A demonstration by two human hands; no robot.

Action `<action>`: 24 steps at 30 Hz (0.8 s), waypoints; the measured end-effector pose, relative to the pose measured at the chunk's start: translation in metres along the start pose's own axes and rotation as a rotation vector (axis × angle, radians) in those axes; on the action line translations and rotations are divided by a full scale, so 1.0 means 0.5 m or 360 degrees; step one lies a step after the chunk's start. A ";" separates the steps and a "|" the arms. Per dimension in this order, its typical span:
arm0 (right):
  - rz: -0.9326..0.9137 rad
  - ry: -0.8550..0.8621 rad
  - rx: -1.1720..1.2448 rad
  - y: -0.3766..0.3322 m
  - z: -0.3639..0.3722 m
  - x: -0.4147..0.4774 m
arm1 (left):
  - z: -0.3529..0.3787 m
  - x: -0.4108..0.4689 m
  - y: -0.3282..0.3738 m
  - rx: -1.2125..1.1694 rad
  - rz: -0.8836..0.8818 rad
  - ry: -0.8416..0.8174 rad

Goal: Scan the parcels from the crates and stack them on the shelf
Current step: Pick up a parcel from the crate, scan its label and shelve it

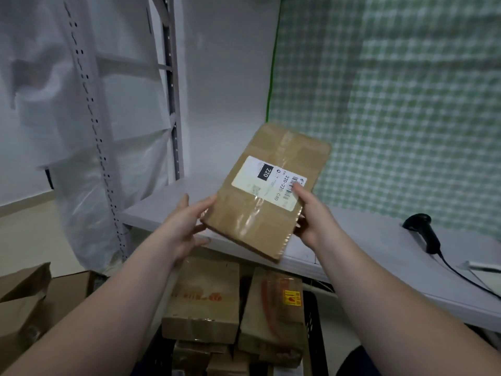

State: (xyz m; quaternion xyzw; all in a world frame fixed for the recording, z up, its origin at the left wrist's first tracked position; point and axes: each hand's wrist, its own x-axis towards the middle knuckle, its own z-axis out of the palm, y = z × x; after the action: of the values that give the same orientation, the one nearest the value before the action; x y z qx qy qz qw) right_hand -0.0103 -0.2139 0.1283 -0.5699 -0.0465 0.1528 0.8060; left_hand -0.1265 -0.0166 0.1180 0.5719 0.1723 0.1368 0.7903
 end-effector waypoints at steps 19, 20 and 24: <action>0.0158 0.0358 -0.0468 -0.080 -0.421 0.181 | 0.440 0.212 -0.191 0.0277 -0.0349 -0.0428; 0.0159 0.0426 -0.0535 -0.079 -0.447 0.193 | 0.463 0.221 -0.206 0.0277 -0.0363 -0.0422; 0.0093 0.0773 -0.0962 -0.066 -0.565 0.260 | 0.537 0.265 -0.261 0.0246 -0.0470 -0.0362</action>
State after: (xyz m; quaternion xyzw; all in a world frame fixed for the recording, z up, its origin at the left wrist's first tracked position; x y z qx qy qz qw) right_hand 0.1899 -0.4404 0.0483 -0.8023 0.1190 0.0158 0.5847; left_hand 0.1107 -0.2325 0.0555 0.6110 0.1740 -0.0597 0.7699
